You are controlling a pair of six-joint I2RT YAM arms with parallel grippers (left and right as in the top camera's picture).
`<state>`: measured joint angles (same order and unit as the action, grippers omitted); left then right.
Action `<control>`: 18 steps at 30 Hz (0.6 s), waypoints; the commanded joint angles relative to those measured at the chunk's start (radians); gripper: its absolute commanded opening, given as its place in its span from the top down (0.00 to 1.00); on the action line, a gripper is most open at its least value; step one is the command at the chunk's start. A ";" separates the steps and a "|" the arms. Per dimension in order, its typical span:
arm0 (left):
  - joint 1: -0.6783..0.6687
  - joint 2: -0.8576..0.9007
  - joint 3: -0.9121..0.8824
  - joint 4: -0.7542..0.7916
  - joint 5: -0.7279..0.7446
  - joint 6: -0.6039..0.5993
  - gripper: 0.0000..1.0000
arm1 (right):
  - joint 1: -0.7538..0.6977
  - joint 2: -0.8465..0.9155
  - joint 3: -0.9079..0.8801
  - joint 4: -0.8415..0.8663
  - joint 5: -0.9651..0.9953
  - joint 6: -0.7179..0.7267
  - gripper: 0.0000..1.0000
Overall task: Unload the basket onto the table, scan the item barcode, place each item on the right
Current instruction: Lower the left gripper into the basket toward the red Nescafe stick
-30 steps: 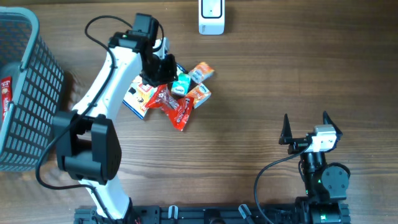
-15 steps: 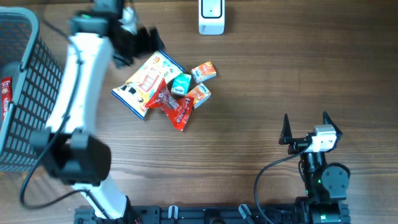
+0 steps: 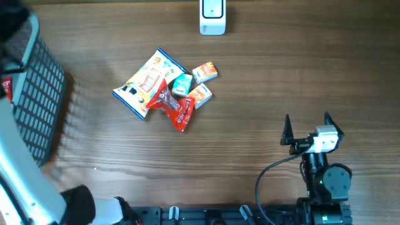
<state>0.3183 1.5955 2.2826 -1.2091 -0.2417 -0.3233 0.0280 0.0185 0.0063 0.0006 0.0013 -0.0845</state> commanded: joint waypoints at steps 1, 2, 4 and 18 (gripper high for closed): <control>0.124 0.081 -0.008 0.002 -0.158 0.031 0.00 | -0.004 -0.005 -0.001 0.005 -0.002 -0.011 0.00; 0.142 0.097 -0.008 0.004 -0.149 0.031 0.00 | -0.004 -0.005 -0.001 0.005 -0.002 -0.011 0.00; 0.188 0.144 -0.008 0.005 -0.122 0.032 0.00 | -0.004 -0.005 -0.001 0.005 -0.002 -0.011 0.00; 0.343 0.502 -0.008 0.031 0.138 0.476 0.01 | -0.004 -0.005 -0.001 0.005 -0.002 -0.010 0.00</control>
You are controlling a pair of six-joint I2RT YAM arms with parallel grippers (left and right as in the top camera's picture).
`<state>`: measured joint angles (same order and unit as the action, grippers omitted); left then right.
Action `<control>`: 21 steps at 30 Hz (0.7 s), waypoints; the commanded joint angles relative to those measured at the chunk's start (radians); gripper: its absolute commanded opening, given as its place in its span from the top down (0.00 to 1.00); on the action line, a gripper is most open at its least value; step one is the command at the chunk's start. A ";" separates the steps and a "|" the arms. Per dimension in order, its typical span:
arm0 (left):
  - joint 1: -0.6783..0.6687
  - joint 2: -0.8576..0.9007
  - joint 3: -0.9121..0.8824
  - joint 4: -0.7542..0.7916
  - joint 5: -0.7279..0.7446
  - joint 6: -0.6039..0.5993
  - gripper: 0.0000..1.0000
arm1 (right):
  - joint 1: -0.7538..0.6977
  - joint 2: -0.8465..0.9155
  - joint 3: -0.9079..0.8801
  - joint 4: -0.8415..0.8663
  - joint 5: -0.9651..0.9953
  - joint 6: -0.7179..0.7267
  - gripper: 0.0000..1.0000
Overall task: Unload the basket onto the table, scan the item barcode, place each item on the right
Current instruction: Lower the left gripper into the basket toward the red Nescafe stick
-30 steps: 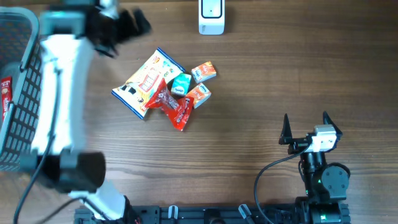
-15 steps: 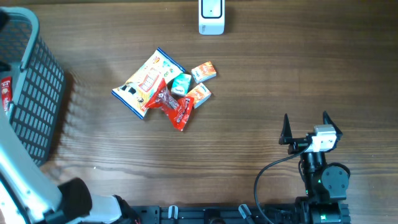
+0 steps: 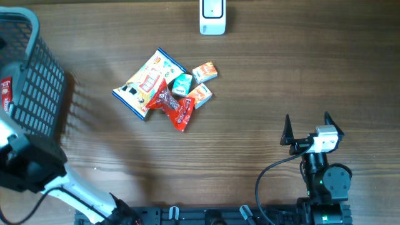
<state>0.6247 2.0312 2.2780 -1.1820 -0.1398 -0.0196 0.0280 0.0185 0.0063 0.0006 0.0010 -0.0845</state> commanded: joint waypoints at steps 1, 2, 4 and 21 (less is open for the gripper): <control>0.045 0.090 -0.003 0.003 0.036 0.196 0.02 | -0.004 -0.005 -0.001 0.005 -0.002 -0.011 0.00; 0.056 0.111 -0.005 0.003 0.042 0.216 0.04 | -0.004 -0.005 -0.001 0.005 -0.002 -0.010 0.00; 0.077 0.146 -0.025 0.005 0.067 0.267 0.05 | -0.004 -0.005 -0.001 0.005 -0.002 -0.010 0.00; 0.214 0.295 -0.129 0.018 0.230 0.462 0.07 | -0.004 -0.005 -0.001 0.005 -0.002 -0.011 0.00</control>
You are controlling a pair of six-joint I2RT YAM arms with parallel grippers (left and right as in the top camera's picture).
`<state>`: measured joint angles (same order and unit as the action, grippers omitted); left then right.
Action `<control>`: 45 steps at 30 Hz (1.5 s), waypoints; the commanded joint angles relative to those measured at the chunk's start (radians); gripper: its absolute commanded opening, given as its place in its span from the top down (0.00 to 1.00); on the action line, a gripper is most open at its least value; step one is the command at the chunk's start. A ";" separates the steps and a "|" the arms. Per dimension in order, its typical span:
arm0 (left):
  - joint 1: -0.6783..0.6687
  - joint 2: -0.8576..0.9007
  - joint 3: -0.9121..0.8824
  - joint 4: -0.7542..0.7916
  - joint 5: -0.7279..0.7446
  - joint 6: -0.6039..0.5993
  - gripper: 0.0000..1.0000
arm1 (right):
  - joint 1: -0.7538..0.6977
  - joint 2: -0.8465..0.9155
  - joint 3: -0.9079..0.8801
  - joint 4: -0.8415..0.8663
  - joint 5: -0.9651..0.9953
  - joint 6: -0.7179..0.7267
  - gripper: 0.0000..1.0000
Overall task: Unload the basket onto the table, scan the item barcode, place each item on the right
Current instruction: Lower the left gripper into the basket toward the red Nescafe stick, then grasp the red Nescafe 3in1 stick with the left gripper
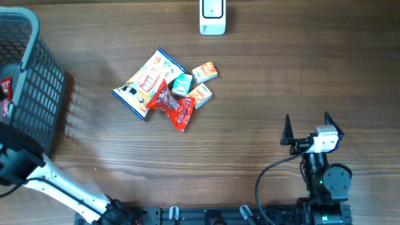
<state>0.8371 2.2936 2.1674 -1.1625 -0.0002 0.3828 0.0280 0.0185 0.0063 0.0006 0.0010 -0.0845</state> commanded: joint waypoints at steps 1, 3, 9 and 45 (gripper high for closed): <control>0.000 0.034 -0.021 0.000 0.097 0.060 0.05 | -0.004 -0.005 -0.001 0.005 -0.002 -0.011 0.00; -0.006 0.040 -0.022 -0.002 0.097 0.072 0.04 | -0.004 -0.005 -0.001 0.005 -0.002 -0.010 0.00; -0.014 0.046 -0.023 -0.012 0.097 0.194 0.09 | -0.004 -0.005 -0.001 0.005 -0.002 -0.011 0.00; 0.000 0.070 -0.202 0.111 0.000 0.317 0.18 | -0.004 -0.005 -0.001 0.005 -0.002 -0.010 0.00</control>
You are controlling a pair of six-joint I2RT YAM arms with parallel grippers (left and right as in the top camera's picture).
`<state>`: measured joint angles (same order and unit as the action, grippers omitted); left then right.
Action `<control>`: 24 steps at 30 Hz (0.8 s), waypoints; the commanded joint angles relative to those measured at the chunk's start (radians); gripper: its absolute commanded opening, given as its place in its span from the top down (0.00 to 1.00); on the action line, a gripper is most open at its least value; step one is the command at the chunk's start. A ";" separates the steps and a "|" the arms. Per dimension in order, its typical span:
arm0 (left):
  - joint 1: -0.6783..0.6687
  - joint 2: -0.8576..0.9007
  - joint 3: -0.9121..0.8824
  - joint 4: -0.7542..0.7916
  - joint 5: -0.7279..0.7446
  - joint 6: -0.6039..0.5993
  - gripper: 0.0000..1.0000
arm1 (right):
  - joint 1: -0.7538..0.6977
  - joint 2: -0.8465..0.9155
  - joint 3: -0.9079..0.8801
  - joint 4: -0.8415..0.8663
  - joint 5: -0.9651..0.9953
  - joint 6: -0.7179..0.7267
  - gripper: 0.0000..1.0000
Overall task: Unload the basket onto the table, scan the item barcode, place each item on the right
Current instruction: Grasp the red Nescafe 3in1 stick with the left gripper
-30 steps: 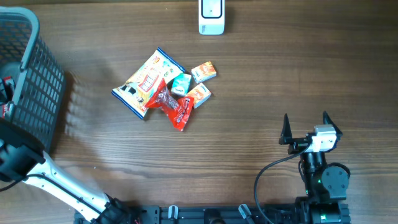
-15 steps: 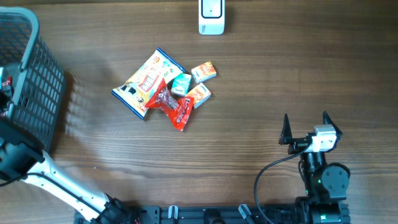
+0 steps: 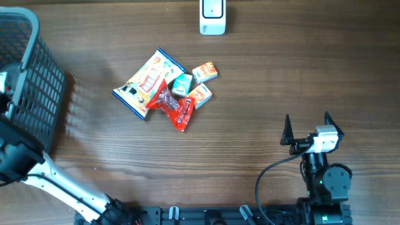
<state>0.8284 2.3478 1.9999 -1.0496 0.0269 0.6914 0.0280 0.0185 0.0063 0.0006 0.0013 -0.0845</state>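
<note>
A pile of snack items lies left of the table's middle: a yellow, white and blue bag (image 3: 145, 83), a red packet (image 3: 175, 107), a small teal box (image 3: 182, 83) and two small orange boxes (image 3: 204, 72) (image 3: 200, 95). The white barcode scanner (image 3: 212, 16) stands at the far edge. My right gripper (image 3: 306, 129) is open and empty at the near right, far from the pile. Of the left arm (image 3: 15, 159), only a black wrist and a white link show at the left edge; its fingers are out of view.
A dark mesh basket (image 3: 31, 75) stands at the far left, with the left arm right beside it. The right arm's base and cable (image 3: 269, 175) sit at the near right edge.
The left arm's wrist shifted slightly at the left edge. A small red patch seen by the basket's rim is gone, and a white bit shows there instead. The pile, scanner and right arm are unchanged.
The left arm's white link first lay across the left edge over the basket. Then its black wrist showed at the lower left beside the basket, and it has stayed near there. The items, scanner and right gripper have not moved.
</note>
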 commanded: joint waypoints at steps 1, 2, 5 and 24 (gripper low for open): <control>0.006 0.011 -0.032 0.004 -0.037 0.006 0.18 | -0.004 -0.005 -0.001 0.005 -0.002 -0.011 0.00; 0.004 0.007 -0.029 0.010 -0.037 -0.001 0.18 | -0.004 -0.005 -0.001 0.005 -0.002 -0.011 0.00; 0.000 -0.005 -0.021 0.037 -0.037 -0.040 0.17 | -0.004 -0.005 -0.001 0.005 -0.002 -0.011 0.00; -0.024 -0.076 -0.019 0.101 -0.091 -0.048 0.12 | -0.004 -0.005 -0.001 0.005 -0.002 -0.010 0.00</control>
<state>0.8139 2.3314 1.9930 -0.9543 -0.0120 0.6510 0.0280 0.0185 0.0063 0.0006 0.0013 -0.0845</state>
